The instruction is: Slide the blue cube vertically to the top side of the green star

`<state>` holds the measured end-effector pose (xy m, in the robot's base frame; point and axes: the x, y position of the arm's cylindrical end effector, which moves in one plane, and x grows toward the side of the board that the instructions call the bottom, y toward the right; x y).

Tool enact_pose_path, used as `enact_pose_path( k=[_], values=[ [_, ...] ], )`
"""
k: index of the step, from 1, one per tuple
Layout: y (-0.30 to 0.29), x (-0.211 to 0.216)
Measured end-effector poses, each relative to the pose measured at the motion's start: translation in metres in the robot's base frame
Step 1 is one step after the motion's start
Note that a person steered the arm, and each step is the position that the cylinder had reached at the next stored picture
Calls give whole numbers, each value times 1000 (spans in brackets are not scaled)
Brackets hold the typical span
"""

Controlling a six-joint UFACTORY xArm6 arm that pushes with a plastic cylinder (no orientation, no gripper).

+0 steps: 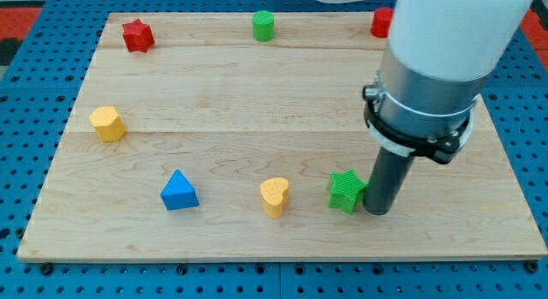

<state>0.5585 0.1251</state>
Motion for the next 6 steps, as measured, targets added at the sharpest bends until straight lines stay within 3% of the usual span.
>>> enact_pose_path(
  k=[1,2,3,5,6],
  values=[
    [110,-37],
    [146,-85],
    [133,-148],
    [19,-141],
    [-5,-157]
  ],
)
